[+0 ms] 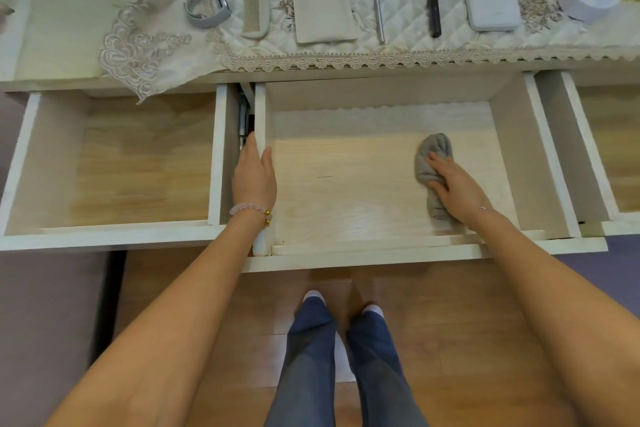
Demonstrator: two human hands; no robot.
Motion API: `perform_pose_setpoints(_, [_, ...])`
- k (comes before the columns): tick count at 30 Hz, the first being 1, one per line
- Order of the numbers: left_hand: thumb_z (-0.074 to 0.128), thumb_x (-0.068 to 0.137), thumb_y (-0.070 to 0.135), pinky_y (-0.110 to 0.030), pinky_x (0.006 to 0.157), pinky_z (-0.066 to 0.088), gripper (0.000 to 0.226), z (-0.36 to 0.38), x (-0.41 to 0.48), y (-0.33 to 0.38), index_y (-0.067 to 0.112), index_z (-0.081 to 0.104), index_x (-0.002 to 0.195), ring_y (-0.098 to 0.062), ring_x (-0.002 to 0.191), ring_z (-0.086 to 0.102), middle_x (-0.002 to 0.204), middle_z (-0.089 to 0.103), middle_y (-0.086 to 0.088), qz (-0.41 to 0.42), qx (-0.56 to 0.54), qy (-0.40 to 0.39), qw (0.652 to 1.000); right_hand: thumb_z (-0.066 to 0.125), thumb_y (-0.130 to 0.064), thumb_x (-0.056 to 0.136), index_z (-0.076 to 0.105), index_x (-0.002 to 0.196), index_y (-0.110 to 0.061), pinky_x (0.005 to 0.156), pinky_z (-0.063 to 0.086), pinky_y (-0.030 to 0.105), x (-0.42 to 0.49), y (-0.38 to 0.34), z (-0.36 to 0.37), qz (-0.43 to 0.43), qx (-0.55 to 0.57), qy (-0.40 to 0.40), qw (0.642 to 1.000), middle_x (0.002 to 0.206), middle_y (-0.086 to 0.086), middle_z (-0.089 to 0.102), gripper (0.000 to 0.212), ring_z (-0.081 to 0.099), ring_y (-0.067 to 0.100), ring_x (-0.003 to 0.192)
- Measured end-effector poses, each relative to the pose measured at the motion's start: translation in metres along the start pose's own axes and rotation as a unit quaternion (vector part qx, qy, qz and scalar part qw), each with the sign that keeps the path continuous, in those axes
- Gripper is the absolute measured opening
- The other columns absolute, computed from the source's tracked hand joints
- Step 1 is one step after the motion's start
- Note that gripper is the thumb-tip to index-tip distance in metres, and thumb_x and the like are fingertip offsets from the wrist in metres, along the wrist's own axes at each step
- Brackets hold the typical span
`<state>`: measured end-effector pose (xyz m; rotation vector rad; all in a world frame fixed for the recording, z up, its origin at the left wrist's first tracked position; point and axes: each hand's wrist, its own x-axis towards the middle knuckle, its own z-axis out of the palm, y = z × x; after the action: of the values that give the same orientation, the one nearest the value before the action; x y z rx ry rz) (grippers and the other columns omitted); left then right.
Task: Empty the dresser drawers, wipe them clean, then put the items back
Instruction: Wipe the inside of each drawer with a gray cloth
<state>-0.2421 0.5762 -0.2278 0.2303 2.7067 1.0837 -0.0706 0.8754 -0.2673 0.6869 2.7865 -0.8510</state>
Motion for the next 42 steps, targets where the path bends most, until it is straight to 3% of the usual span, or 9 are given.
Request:
perform_pose_setpoints(5, [0.028,0.102,0.027,-0.035,0.106,0.032,0.047,-0.001,-0.016,0.007,0.013,0.024,0.147,-0.025,0.134,0.036,0.147,0.037,-0.008,-0.027,0.015,0.000,1.000,0.042,-0.016,0.097,0.029,0.145,-0.018,0.104,0.033,0.041,-0.018,0.048,-0.034,0.146,-0.022,0.001,0.989,0.148,0.015,0.033,0.049,0.041,0.041,0.126])
perform_pose_setpoints(11, [0.028,0.103,0.027,-0.034,0.108,0.028,0.047,-0.001,-0.022,0.012,0.013,0.022,0.147,-0.025,0.136,0.033,0.148,0.036,-0.008,-0.049,-0.008,0.002,0.999,0.044,-0.016,0.097,0.024,0.147,-0.019,0.106,0.032,0.040,-0.022,0.053,-0.039,0.142,-0.022,-0.038,0.989,0.152,0.010,0.029,0.054,0.036,0.039,0.132])
perform_pose_setpoints(18, [0.030,0.103,0.025,-0.035,0.105,0.031,0.046,-0.001,-0.024,0.014,0.013,0.025,0.146,-0.026,0.133,0.037,0.145,0.040,-0.008,-0.045,-0.008,0.010,0.999,0.043,-0.018,0.097,0.024,0.146,-0.026,0.108,0.028,0.039,-0.023,0.009,-0.021,0.056,-0.020,-0.110,0.992,0.156,0.006,0.015,0.053,0.035,0.037,0.133])
perform_pose_setpoints(23, [0.030,0.103,0.024,-0.033,0.106,0.030,0.045,-0.003,-0.025,0.016,0.012,0.025,0.146,-0.024,0.134,0.036,0.147,0.038,-0.007,-0.036,-0.007,0.011,0.999,0.043,-0.017,0.097,0.030,0.144,-0.027,0.103,0.031,0.035,-0.016,-0.061,0.012,-0.068,-0.046,-0.176,0.981,0.157,0.008,0.011,0.050,0.038,0.035,0.131])
perform_pose_setpoints(28, [0.029,0.102,0.025,-0.033,0.105,0.031,0.046,-0.003,-0.022,0.011,0.012,0.024,0.147,-0.024,0.134,0.036,0.148,0.036,-0.007,-0.026,-0.001,0.007,1.000,0.049,-0.015,0.093,0.043,0.138,-0.025,0.098,0.032,0.028,-0.004,-0.131,0.064,-0.189,-0.036,-0.241,0.951,0.151,0.006,0.028,0.047,0.043,0.031,0.126])
perform_pose_setpoints(31, [0.029,0.102,0.026,-0.034,0.102,0.034,0.046,-0.003,-0.020,0.009,0.012,0.024,0.146,-0.026,0.132,0.038,0.148,0.036,-0.008,-0.023,0.005,0.002,1.000,0.050,-0.011,0.092,0.045,0.137,-0.024,0.102,0.034,0.032,0.001,-0.166,0.085,-0.229,-0.014,-0.290,0.929,0.148,0.006,0.036,0.048,0.040,0.030,0.130])
perform_pose_setpoints(35, [0.027,0.103,0.026,-0.030,0.104,0.030,0.047,-0.005,-0.019,0.010,0.012,0.023,0.147,-0.023,0.135,0.034,0.150,0.033,-0.006,-0.023,0.009,-0.004,1.000,0.047,-0.009,0.094,0.048,0.135,-0.027,0.109,0.026,0.030,0.011,-0.168,0.090,-0.249,-0.046,-0.337,0.907,0.155,0.006,0.021,0.045,0.033,0.025,0.136])
perform_pose_setpoints(38, [0.027,0.103,0.026,-0.029,0.104,0.030,0.046,-0.005,-0.020,0.011,0.013,0.023,0.147,-0.022,0.135,0.033,0.150,0.033,-0.004,-0.021,0.007,-0.003,1.000,0.046,-0.003,0.094,0.053,0.131,-0.023,0.113,0.020,0.029,0.012,-0.159,0.089,-0.279,-0.039,-0.369,0.886,0.150,0.000,0.034,0.043,0.021,0.018,0.142])
perform_pose_setpoints(42, [0.028,0.103,0.027,-0.030,0.102,0.033,0.046,-0.005,-0.020,0.008,0.014,0.025,0.146,-0.022,0.132,0.038,0.147,0.038,-0.004,-0.023,0.006,-0.002,1.000,0.044,-0.002,0.094,0.054,0.129,-0.019,0.112,0.005,0.022,0.009,-0.144,0.083,-0.293,-0.027,-0.354,0.888,0.144,-0.005,0.043,0.039,0.018,0.013,0.142])
